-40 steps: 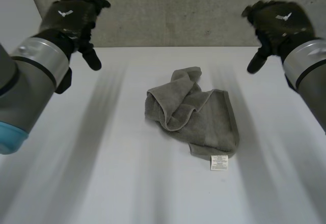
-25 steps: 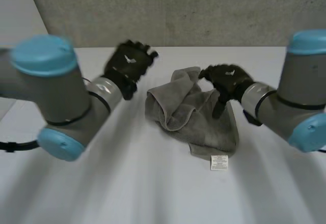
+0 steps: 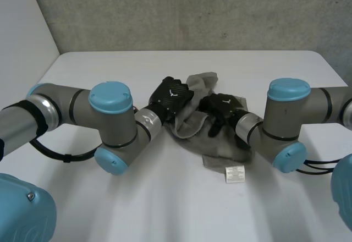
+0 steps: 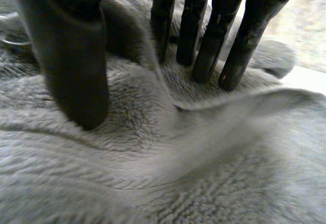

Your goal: Fold the towel.

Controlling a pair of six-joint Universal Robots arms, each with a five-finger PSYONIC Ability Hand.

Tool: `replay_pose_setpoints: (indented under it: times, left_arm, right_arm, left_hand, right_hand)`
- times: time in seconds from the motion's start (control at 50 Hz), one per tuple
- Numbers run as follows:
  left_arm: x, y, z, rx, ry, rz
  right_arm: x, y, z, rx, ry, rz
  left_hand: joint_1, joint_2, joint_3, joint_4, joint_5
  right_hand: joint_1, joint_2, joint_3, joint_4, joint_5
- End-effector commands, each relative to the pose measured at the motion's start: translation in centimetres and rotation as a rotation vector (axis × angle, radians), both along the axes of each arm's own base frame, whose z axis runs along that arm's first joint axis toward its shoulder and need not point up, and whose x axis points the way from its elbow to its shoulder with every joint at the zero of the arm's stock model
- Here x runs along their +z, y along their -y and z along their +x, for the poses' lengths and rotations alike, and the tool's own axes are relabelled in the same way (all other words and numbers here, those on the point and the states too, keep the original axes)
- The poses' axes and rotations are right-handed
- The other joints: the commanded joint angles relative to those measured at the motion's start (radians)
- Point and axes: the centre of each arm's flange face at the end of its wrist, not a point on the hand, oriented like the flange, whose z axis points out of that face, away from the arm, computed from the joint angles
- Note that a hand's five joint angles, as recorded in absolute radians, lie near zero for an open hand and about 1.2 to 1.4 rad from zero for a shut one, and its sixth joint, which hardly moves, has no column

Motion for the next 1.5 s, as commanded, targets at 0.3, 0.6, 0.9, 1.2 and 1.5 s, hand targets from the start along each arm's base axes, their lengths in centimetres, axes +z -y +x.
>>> replay_pose_setpoints:
  times: [0.3, 0.6, 0.9, 1.2, 1.5]
  left_arm:
    - [20.5, 4.2, 4.0, 0.282, -0.512, -0.557]
    - [13.1, 0.2, 6.1, 0.341, -0.436, -0.219]
    - [4.5, -4.1, 9.7, 0.412, -0.122, 0.127]
    - [8.3, -9.1, 11.2, 0.368, -0.143, 0.097]
    - [10.7, -13.1, 13.7, 0.362, -0.179, 0.061]
  right_arm:
    - [23.7, 3.0, -2.4, -0.216, 0.406, -0.745]
    - [16.6, -3.3, -0.6, 0.052, 0.053, -0.638]
    - [6.7, -5.8, -1.9, 0.135, -0.286, -0.297]
    - [10.5, -5.8, -2.1, 0.049, -0.101, -0.240]
    - [8.4, -5.7, 2.8, 0.284, -0.024, -0.121]
  left_hand:
    - [0.611, 0.604, 0.617, 0.616, 0.797]
    - [0.605, 0.599, 0.612, 0.611, 0.791]
    - [0.338, 0.332, 0.345, 0.343, 0.524]
    - [0.183, 0.176, 0.189, 0.188, 0.368]
    - [0.063, 0.056, 0.069, 0.068, 0.248]
  right_hand:
    - [0.751, 0.752, 0.750, 0.762, 0.760]
    - [0.751, 0.752, 0.750, 0.762, 0.760]
    - [0.358, 0.360, 0.358, 0.369, 0.368]
    - [-0.411, -0.409, -0.411, -0.400, -0.401]
    - [-0.376, -0.374, -0.376, -0.365, -0.366]
